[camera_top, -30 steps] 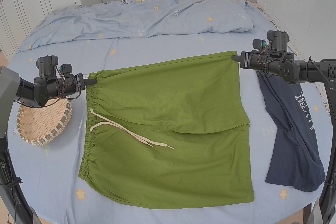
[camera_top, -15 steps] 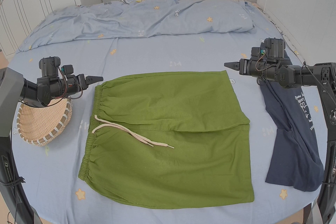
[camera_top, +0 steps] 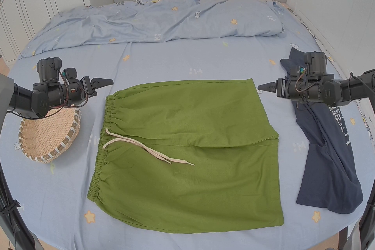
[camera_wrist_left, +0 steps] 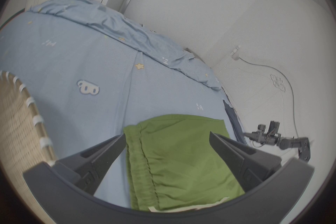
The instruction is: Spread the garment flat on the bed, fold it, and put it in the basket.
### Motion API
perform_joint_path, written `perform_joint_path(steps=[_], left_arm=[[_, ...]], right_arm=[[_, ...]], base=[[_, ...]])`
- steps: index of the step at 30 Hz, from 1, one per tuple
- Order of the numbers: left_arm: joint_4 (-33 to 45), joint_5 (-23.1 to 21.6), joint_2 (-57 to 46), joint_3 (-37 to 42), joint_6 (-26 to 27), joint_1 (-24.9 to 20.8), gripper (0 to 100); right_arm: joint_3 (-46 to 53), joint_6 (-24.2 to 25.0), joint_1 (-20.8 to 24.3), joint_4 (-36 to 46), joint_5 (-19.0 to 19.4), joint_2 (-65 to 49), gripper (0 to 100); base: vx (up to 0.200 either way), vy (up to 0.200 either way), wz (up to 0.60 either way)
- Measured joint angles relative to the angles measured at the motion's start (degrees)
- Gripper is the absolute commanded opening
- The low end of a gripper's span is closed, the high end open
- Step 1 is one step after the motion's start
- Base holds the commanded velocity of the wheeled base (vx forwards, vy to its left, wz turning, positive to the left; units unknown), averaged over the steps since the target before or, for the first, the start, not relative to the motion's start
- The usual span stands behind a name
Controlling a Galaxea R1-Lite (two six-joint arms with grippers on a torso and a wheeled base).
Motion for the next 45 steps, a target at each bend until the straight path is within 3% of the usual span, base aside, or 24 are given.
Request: perform_joint_path(steps=[6,14,25,31,38,45], left_arm=[[-0.1,-0.4,-6.6,10.3,-3.4,-0.1,100],[-0.4,-3.8,-17.5,33.6,-5.7,0.5,100],[-0.6,-8.6,-29.9,59.6,-4.2,2.7,100],[-0.3,-10.5,-30.9,64.0,5.3,6.3,100],[-0.9,-10.9,-23.8,64.7,12.8,9.1,100],[-4.8,-11.4,-17.2,63.7,14.4,10.0,100]], right_arm=[[16.2,2.3,0.4,-3.2,0.3,-8.5,100],[37.1,5.7,1.7,-9.1,0.8,-20.2,100],[54.1,10.3,5.1,-13.2,1.5,-33.0,100],[56.9,11.0,6.2,-13.7,1.6,-37.1,100],[57.7,11.1,6.5,-14.0,1.5,-38.8,100],[57.9,11.2,6.7,-14.1,1.5,-39.1,100]], base=[[0.000,0.000,0.00],[0.000,0.000,0.00],[0.000,0.000,0.00],[0.000,0.000,0.00],[0.000,0.000,0.00],[0.000,0.000,0.00]])
